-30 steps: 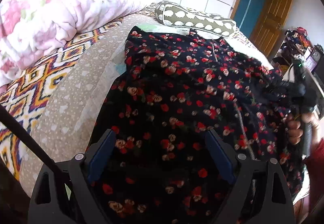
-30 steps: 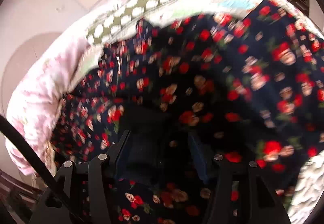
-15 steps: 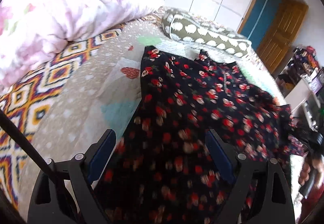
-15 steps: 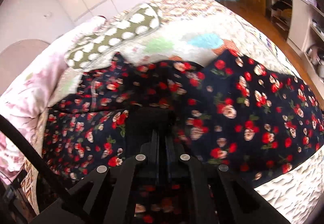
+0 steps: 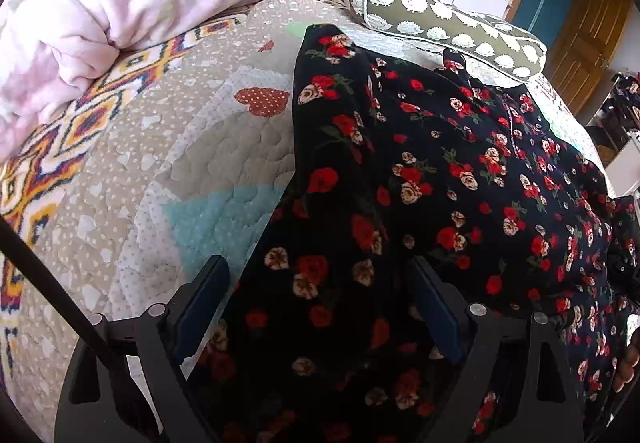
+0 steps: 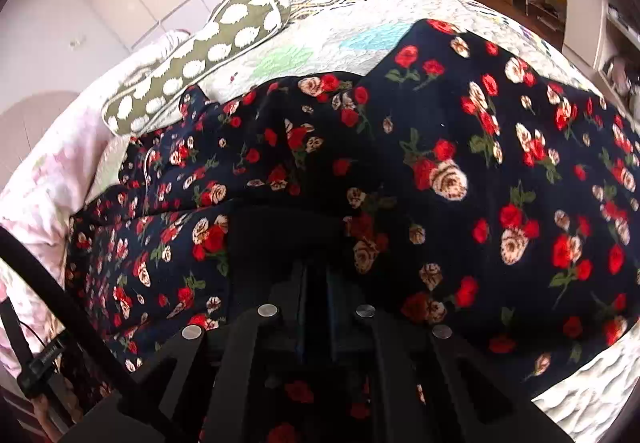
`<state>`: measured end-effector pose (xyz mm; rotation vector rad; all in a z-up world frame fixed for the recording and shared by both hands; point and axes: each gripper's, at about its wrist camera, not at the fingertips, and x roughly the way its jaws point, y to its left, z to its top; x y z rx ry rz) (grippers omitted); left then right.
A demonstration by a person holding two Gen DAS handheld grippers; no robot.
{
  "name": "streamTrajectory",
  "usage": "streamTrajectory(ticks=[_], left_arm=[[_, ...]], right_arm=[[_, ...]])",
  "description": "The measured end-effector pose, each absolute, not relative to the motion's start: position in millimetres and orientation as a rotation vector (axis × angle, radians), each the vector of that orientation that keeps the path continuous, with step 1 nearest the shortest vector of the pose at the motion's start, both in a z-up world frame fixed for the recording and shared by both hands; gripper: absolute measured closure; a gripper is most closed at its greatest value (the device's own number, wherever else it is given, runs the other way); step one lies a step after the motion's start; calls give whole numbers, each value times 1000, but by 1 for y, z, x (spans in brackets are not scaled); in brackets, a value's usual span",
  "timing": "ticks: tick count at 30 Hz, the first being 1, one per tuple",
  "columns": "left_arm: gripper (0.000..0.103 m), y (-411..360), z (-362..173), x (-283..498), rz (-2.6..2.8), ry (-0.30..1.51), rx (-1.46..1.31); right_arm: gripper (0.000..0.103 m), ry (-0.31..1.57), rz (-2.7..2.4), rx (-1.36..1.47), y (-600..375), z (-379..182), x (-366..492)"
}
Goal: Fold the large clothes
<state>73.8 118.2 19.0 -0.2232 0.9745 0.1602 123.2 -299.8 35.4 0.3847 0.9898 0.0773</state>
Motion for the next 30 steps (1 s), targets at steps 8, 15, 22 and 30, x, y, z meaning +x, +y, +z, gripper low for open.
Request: streamTrajectory(ticks=[8, 15, 22, 30], left_arm=[[14, 102, 92, -5, 40, 855, -248], [14, 83, 105, -80, -63, 845, -228], [14, 71, 96, -100, -55, 868, -278], [14, 66, 86, -97, -26, 889, -259]], right_arm=[[54, 836, 72, 547, -380, 84, 56], [53, 788, -273, 748, -555, 64, -28], [51, 764, -357, 1066, -656, 15, -42], [95, 739, -337, 1079, -663, 7, -2]])
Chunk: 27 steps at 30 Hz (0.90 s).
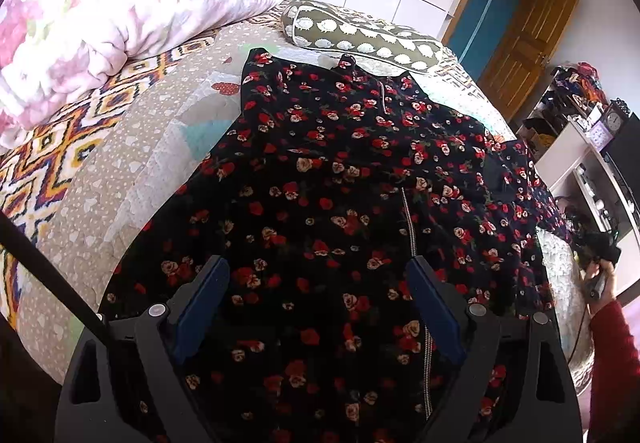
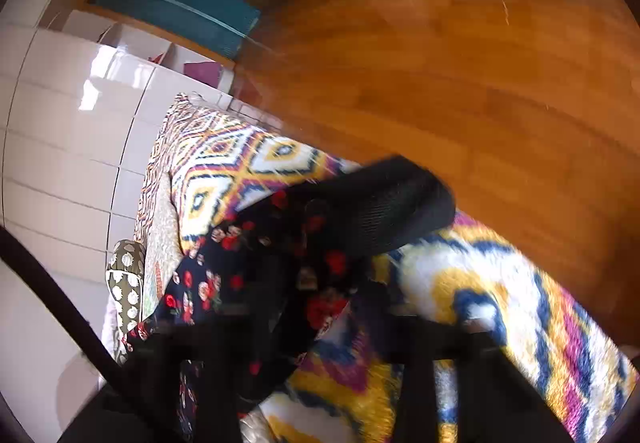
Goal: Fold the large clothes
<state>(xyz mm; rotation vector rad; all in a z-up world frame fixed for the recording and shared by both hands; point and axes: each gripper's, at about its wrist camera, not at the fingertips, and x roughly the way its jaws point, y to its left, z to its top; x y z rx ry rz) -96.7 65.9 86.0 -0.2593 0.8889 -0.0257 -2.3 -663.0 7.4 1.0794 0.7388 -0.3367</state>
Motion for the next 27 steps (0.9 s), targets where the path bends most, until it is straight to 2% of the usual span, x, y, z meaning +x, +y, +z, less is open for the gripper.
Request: streamTrajectory(ticks=[6, 10, 14, 19, 27], left_arm=[[14, 83, 89, -99, -34, 847, -277], [14, 99, 94, -95, -28, 798, -257], [14, 125, 93, -83, 25, 752, -243], [14, 164, 88, -72, 104, 694, -249], [14, 226, 77, -82, 200, 611, -296]], right_arm=[[95, 725, -389, 741, -619, 95, 5], [95, 705, -291, 538, -537, 173, 20], [95, 717, -131, 398, -426, 221, 47], [95, 797, 62, 244, -268, 224, 93], [96, 953, 295, 73, -61, 155, 132]])
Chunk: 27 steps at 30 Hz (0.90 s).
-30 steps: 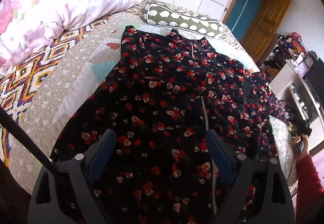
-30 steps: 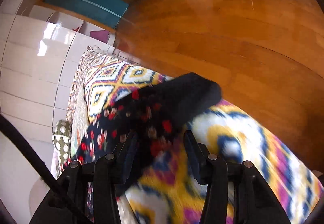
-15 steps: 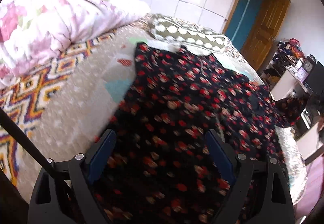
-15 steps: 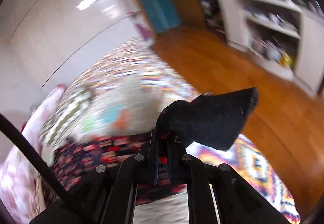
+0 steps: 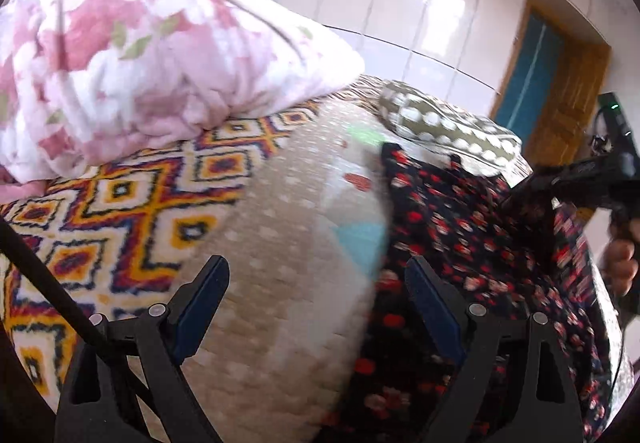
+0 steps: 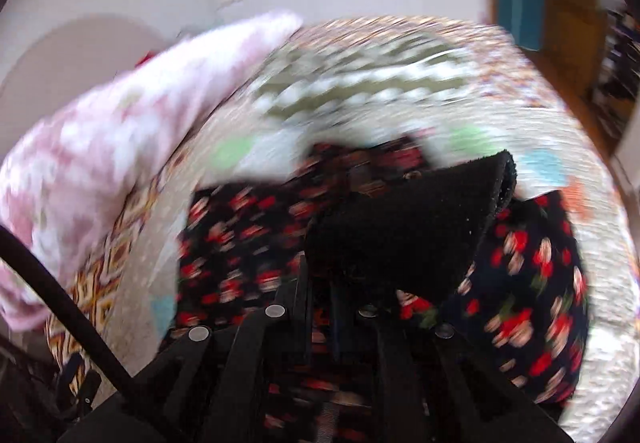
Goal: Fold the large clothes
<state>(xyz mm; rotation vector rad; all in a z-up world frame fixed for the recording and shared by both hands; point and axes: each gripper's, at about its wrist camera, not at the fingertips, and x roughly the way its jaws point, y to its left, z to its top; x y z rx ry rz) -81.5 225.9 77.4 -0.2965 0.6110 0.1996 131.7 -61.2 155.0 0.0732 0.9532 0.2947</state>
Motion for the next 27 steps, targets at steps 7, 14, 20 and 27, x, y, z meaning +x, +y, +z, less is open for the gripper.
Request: streamTrajectory(ticks=[7, 14, 20, 27], left_arm=[[14, 262, 75, -89, 252, 572, -367], [14, 276, 75, -90, 260, 558, -428], [14, 273, 75, -88, 254, 564, -421], [14, 274, 70, -84, 243, 582, -435]], right_arm=[[89, 1109, 360, -50, 28, 79, 149], [82, 1172, 561, -31, 57, 76, 141], [78, 1060, 511, -108, 50, 109, 130], [54, 1078, 380, -253, 52, 78, 140]])
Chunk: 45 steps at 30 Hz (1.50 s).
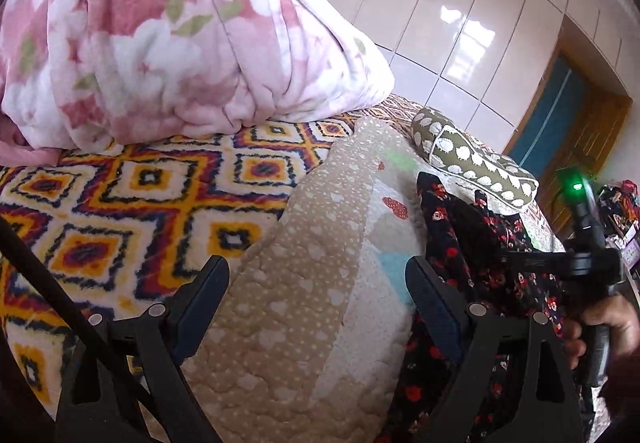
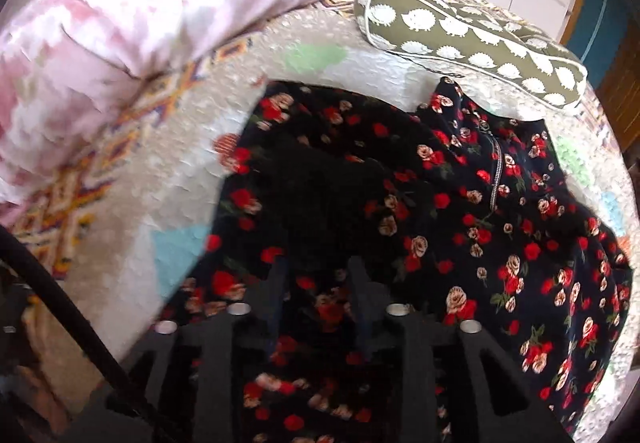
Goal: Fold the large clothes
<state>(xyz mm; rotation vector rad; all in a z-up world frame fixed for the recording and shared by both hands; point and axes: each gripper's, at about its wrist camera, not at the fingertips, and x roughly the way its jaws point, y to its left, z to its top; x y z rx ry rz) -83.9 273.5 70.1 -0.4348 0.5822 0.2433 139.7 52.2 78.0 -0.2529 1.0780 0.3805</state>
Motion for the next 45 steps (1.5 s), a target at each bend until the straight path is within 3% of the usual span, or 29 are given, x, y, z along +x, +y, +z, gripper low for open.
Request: streamTrajectory(ticks=[4, 6, 11, 17, 23, 25, 30, 40, 41, 42, 43, 45], left_arm=[[14, 273, 66, -81, 249, 597, -426], [14, 275, 64, -79, 239, 604, -444], [14, 282, 61, -79, 233, 612, -493], [14, 284, 59, -78, 235, 617, -506], [14, 283, 55, -74, 232, 630, -502], [14, 283, 54, -72, 233, 634, -502], [14, 289, 53, -72, 241, 633, -530], [14, 272, 49, -63, 243, 684, -439], [14, 269, 50, -62, 241, 687, -427], [14, 265, 51, -62, 236, 687, -411], [12, 263, 51, -62, 232, 686, -402], [4, 256, 54, -62, 216, 678, -374]], right_arm=[[54, 1031, 273, -308, 55, 62, 148], [80, 1088, 345, -239, 53, 58, 148], [79, 1207, 730, -80, 64, 71, 122], [78, 1007, 528, -225, 53, 101, 120], [78, 990, 410, -334, 67, 78, 153], [97, 1038, 411, -309, 72, 68, 159], [102, 1028, 467, -242, 85, 79, 147], [97, 1014, 533, -213, 103, 85, 119], [85, 996, 520, -185, 90, 96, 115], [65, 987, 507, -154, 76, 104, 113], [57, 984, 489, -117, 58, 113, 110], [54, 994, 450, -29, 12, 129, 102]])
